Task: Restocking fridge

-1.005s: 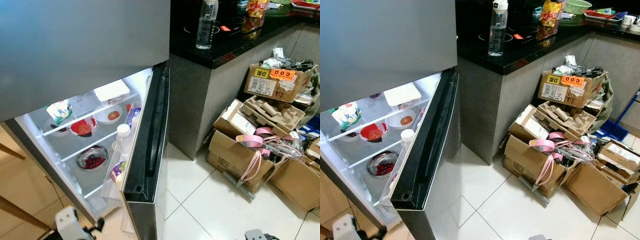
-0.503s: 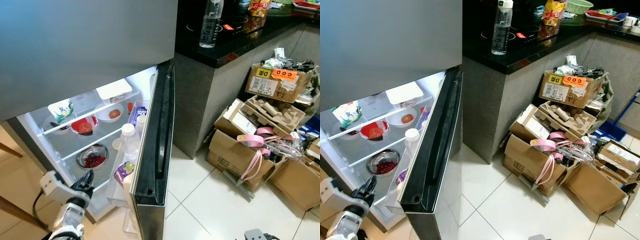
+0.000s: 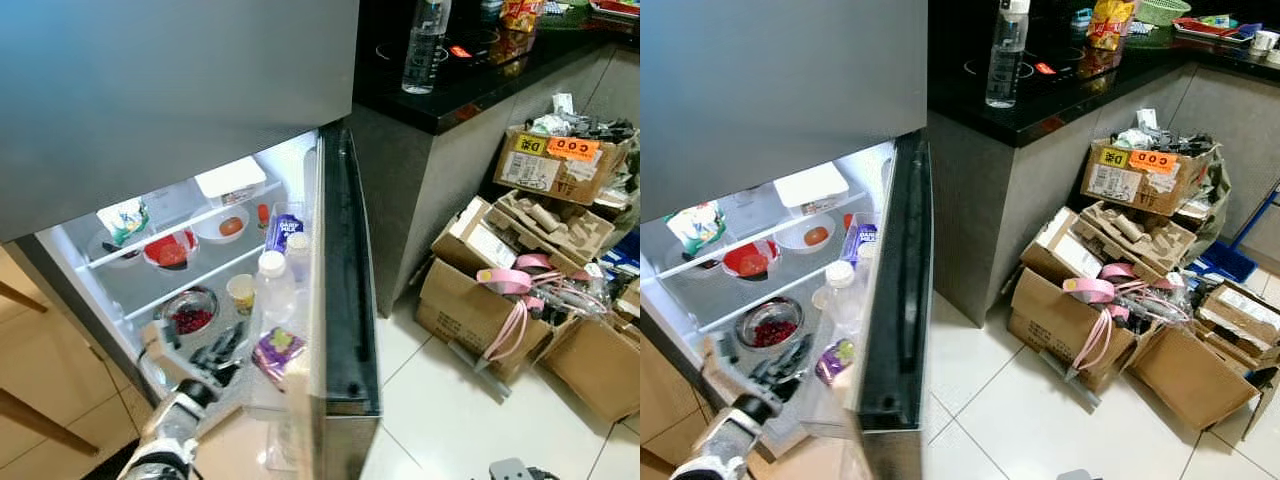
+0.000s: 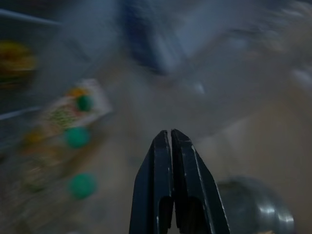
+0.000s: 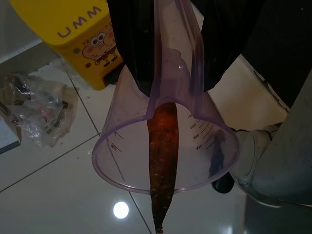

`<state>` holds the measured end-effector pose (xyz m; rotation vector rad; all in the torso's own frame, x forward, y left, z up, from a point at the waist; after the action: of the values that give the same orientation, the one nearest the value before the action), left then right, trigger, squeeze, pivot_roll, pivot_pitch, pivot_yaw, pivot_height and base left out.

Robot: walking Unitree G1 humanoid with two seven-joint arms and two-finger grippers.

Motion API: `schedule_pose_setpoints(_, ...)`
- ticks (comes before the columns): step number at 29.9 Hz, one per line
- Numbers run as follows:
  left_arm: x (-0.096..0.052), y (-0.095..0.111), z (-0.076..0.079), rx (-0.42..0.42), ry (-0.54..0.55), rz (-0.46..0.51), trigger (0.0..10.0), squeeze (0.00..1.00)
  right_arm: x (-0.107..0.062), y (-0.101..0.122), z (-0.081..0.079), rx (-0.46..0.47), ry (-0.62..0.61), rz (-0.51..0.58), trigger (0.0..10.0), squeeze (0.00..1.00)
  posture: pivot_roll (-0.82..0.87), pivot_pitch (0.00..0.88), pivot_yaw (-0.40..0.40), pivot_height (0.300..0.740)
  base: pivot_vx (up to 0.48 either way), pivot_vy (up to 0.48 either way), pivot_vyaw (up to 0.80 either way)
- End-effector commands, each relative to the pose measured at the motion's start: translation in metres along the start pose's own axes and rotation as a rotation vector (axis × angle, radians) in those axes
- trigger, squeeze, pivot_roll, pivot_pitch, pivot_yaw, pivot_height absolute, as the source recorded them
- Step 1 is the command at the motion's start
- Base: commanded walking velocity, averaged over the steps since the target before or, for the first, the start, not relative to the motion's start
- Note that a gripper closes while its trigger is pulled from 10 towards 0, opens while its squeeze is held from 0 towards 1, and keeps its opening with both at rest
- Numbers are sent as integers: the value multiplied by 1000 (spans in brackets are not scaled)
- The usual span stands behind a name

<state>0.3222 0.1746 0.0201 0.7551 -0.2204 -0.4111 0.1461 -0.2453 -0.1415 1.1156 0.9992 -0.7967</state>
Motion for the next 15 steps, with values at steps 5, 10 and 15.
schedule_pose_setpoints(5,30,-47,62,12,-309,-197,10000,0,0,0,1,-1,-5,0,10000,0,-99,0,-25,740,0,0,0)
schedule_pose_setpoints(10,37,-77,87,31,-403,-304,10000,0,0,0,0,1,-3,-1,10000,0,-103,0,-19,740,0,0,0)
schedule_pose_setpoints(15,31,-80,76,27,-352,-327,10000,0,0,0,0,2,-2,-1,10000,0,-105,0,-16,740,0,0,0)
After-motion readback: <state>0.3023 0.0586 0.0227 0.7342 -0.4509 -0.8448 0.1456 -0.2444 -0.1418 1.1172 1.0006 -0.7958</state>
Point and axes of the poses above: a point about 5 cm out from each wrist's last joint towards the gripper, its own x axis pointing out of the wrist towards the gripper, its own y axis along the axis of the wrist's last joint, z = x × y, the point moved 5 cm from there along x, pointing out of the wrist towards the gripper, and after that the axes turned 3 degrees about -x, right-handed, at the moved point
